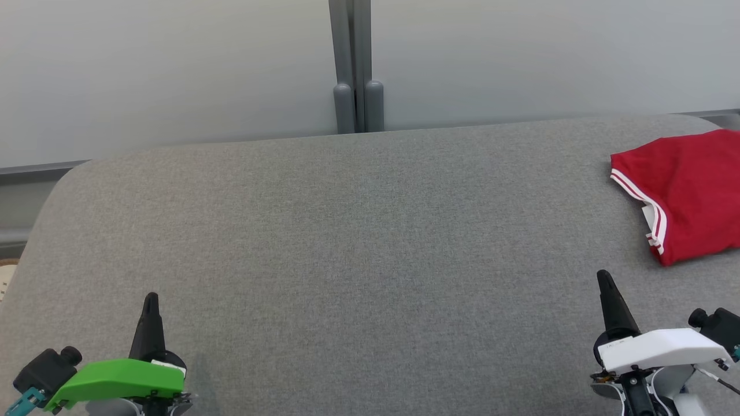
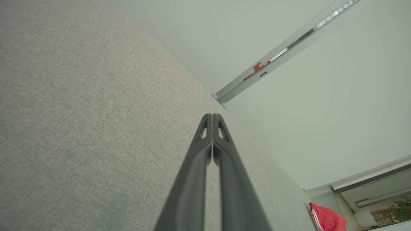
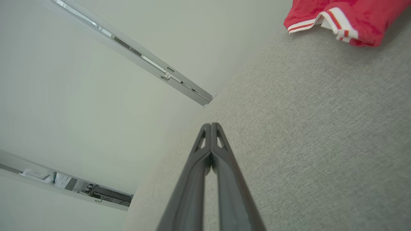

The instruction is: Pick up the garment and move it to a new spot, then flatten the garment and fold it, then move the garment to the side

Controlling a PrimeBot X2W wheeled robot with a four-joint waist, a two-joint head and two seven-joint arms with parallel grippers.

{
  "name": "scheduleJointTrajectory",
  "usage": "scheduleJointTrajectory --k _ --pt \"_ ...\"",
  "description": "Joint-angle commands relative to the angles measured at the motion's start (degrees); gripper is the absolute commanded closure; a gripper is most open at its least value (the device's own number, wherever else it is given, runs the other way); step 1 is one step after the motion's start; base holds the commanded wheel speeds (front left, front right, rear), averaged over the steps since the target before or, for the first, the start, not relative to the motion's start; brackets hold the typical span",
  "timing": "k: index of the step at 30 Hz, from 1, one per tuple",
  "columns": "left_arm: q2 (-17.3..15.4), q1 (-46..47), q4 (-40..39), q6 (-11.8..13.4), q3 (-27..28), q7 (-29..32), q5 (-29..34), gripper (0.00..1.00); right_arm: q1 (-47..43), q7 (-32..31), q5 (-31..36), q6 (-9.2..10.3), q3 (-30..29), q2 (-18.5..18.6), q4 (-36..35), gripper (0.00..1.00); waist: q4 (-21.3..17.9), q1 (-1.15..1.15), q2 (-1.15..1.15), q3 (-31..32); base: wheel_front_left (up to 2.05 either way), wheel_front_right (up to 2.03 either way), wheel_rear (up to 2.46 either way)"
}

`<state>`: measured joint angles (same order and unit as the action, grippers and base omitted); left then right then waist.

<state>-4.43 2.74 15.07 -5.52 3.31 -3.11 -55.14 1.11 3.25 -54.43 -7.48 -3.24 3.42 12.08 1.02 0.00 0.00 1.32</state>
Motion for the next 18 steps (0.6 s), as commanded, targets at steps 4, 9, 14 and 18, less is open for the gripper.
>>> scheduleJointTrajectory --k 4,9,14,18 --pt "-0.1 1.8 -0.8 -0.5 0.5 0.9 -4.0 1.00 1.7 -1.0 -3.9 -0.03 -0.5 0.1 -0.2 1.00 -0.1 0.00 0.00 -0.1 0.00 0.00 0.00" --pt "0.1 2.0 -0.8 -0.6 0.8 1.7 -6.9 1.00 2.1 -1.8 -7.0 -0.03 -0.8 0.1 -0.1 1.00 -0.1 0.00 0.00 -0.2 0.00 0.00 0.00" --pt "0.3 2.2 -0.9 -0.7 1.1 2.6 -9.9 1.00 2.4 -2.6 -10.1 -0.03 -1.0 0.0 0.1 1.00 -0.2 0.00 0.00 -0.3 0.00 0.00 0.00" --pt "0.4 2.4 -0.9 -0.9 1.3 3.1 -12.2 1.00 2.7 -3.2 -12.4 -0.03 -1.2 -0.1 0.3 1.00 -0.2 0.00 0.00 -0.4 0.00 0.00 0.00"
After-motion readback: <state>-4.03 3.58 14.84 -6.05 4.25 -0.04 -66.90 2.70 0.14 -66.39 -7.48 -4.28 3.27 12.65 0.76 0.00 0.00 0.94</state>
